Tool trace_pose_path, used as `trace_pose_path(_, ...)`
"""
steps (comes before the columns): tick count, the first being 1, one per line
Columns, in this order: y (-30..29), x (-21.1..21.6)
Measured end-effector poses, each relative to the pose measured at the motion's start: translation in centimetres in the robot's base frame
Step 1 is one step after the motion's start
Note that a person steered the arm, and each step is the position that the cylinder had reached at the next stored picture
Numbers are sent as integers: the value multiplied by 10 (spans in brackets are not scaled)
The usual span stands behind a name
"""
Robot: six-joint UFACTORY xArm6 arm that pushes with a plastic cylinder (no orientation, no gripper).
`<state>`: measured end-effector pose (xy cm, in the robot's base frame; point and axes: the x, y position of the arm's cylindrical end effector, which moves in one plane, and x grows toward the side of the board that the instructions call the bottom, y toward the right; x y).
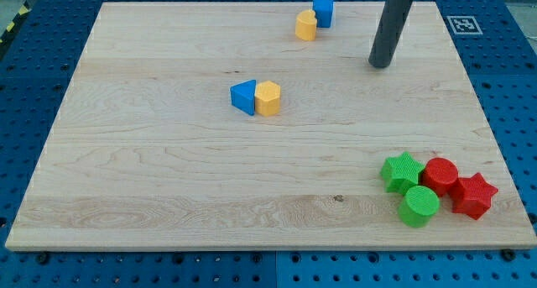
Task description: Slightly move the cube downwards
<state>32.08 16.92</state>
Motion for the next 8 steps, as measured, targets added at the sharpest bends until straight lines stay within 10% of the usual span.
trace_pose_path(3, -47, -129)
trace_pose_path(8, -87, -129)
